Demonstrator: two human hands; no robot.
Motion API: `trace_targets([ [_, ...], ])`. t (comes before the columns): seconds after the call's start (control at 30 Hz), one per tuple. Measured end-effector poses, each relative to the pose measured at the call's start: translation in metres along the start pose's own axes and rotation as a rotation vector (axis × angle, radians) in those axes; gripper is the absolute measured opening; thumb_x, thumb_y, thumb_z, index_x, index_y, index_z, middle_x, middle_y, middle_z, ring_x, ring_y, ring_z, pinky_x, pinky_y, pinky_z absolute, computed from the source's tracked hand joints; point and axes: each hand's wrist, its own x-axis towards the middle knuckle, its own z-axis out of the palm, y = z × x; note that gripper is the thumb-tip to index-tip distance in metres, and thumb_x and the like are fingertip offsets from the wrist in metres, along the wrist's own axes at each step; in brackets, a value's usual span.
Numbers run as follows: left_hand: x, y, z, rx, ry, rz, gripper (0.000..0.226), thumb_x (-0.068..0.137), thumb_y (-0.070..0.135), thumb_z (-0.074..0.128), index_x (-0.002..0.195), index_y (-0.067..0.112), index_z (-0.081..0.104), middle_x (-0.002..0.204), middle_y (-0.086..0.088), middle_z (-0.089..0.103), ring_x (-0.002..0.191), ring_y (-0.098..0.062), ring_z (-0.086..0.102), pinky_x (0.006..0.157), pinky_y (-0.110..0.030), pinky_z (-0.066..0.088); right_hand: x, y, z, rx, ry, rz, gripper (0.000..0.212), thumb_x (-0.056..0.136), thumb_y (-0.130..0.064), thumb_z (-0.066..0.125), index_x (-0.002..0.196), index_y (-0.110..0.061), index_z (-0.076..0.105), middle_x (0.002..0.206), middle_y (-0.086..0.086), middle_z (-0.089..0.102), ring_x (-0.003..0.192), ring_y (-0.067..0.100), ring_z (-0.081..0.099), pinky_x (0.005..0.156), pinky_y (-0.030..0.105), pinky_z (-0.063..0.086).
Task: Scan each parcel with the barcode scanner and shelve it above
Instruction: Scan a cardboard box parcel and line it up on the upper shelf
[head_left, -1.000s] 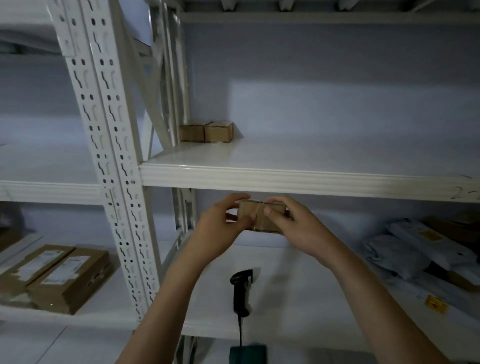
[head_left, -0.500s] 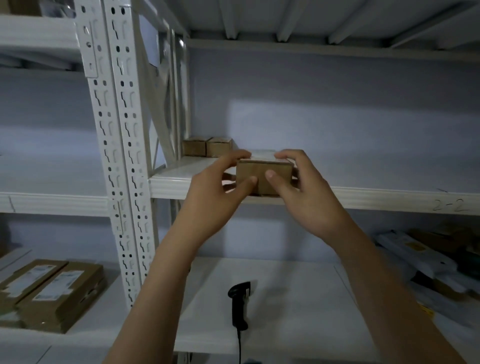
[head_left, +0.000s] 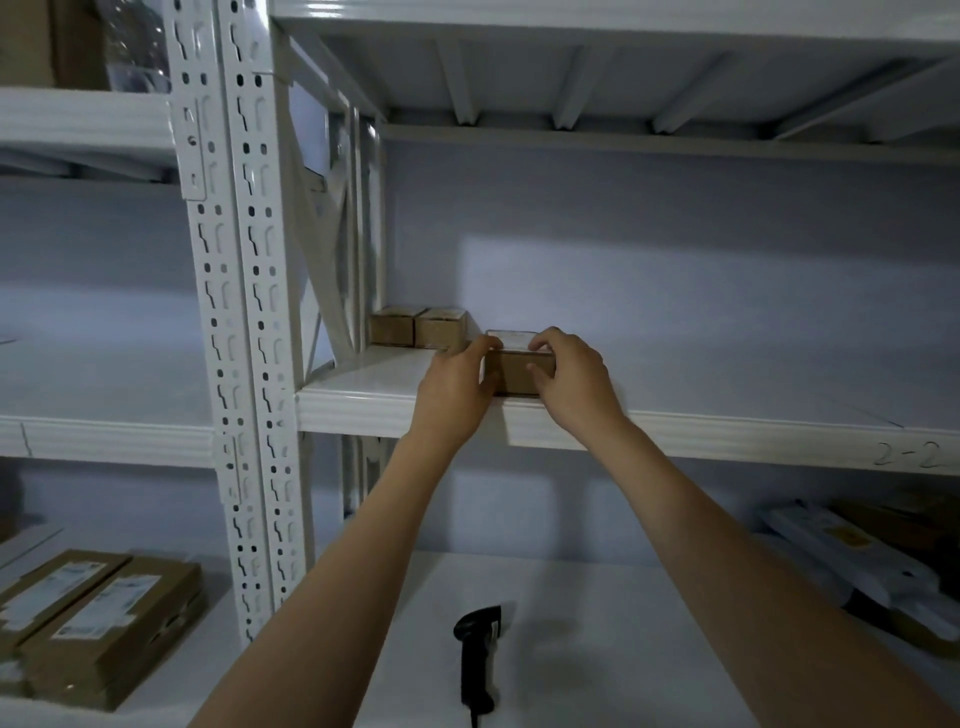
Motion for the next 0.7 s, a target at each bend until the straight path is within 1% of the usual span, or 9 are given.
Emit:
trace_targets([
  [0.1,0.015,-0.007,0.005,0.11,-0.015,0.005,0.037,0.092,0.013,0.053,0.128,0.021,0.06,0.123,-0.003,0.064,0.104,-0.03,0.06,0.076,-0.038,0.053,0.013,0.001,0.005,-0.114,-0.016,-0.03,0.026,0.095,-0.017,0.061,0.121,-0.019,0.062,0.121,0.006,0.065,0.103,0.026,0.063,0.086,0.037,0.054],
  [0.17,0.025,-0.01,0.01,0.161,-0.068,0.006,0.042,0.092,0.011,0.049,0.132,0.02,0.058,0.128,-0.002,0.062,0.108,-0.031,0.058,0.078,-0.038,0.051,0.021,0.004,0.008,-0.181,-0.065,-0.034,0.036,0.094,-0.015,0.061,0.13,-0.019,0.061,0.128,0.006,0.063,0.111,0.028,0.061,0.09,0.036,0.052],
  [0.23,0.034,-0.014,0.014,0.195,-0.118,-0.007,0.047,0.091,0.009,0.046,0.137,0.019,0.054,0.133,-0.003,0.059,0.112,-0.033,0.056,0.082,-0.038,0.049,0.028,0.007,0.011,-0.251,-0.158,-0.038,0.048,0.094,-0.015,0.059,0.141,-0.019,0.054,0.141,0.008,0.055,0.122,0.031,0.055,0.099,0.04,0.05],
  [0.3,0.042,-0.017,0.019,0.24,-0.181,-0.02,0.052,0.091,0.008,0.045,0.142,0.019,0.048,0.139,-0.004,0.054,0.116,-0.034,0.054,0.086,-0.041,0.05,0.036,0.011,0.014,-0.314,-0.26,-0.021,0.055,0.096,-0.02,0.055,0.15,-0.021,0.043,0.152,0.009,0.043,0.13,0.035,0.046,0.105,0.043,0.044],
  [0.4,0.055,-0.019,0.026,0.312,-0.295,-0.075,0.055,0.091,0.014,0.049,0.145,0.019,0.042,0.145,-0.005,0.047,0.123,-0.036,0.048,0.094,-0.047,0.048,0.051,0.015,0.018,-0.389,-0.379,0.004,0.061,0.098,-0.025,0.048,0.156,-0.023,0.03,0.155,0.008,0.036,0.131,0.037,0.042,0.108,0.046,0.041],
  [0.53,0.074,-0.023,0.036,0.355,-0.379,-0.098,0.05,0.092,0.011,0.045,0.142,0.012,0.043,0.15,-0.009,0.033,0.13,-0.037,0.038,0.105,-0.049,0.04,0.072,0.016,0.021,-0.395,-0.474,0.024,0.061,0.097,-0.023,0.047,0.155,-0.02,0.029,0.144,0.011,0.049,0.123,0.034,0.052,0.102,0.043,0.046],
  [0.6,0.085,-0.027,0.037,0.399,-0.398,-0.055,0.047,0.092,0.009,0.045,0.139,0.01,0.046,0.147,-0.011,0.033,0.133,-0.034,0.035,0.108,-0.046,0.038,0.081,0.017,0.022,-0.31,-0.5,0.08,0.062,0.097,-0.017,0.049,0.154,-0.015,0.025,0.133,0.016,0.056,0.112,0.033,0.058,0.09,0.036,0.05],
  [0.67,0.095,-0.031,0.035,0.389,-0.402,-0.042,0.051,0.092,0.008,0.045,0.143,0.012,0.043,0.146,-0.011,0.037,0.134,-0.034,0.037,0.107,-0.045,0.039,0.091,0.02,0.023,-0.252,-0.532,0.121,0.063,0.097,-0.014,0.049,0.153,-0.013,0.02,0.125,0.019,0.057,0.1,0.03,0.058,0.077,0.032,0.047],
  [0.7,0.099,-0.033,0.034,0.375,-0.395,-0.043,0.054,0.092,0.008,0.046,0.145,0.015,0.04,0.145,-0.011,0.04,0.132,-0.035,0.041,0.104,-0.046,0.041,0.096,0.022,0.023,-0.248,-0.55,0.129,0.063,0.098,-0.015,0.049,0.153,-0.014,0.019,0.126,0.018,0.056,0.098,0.029,0.056,0.075,0.032,0.045],
])
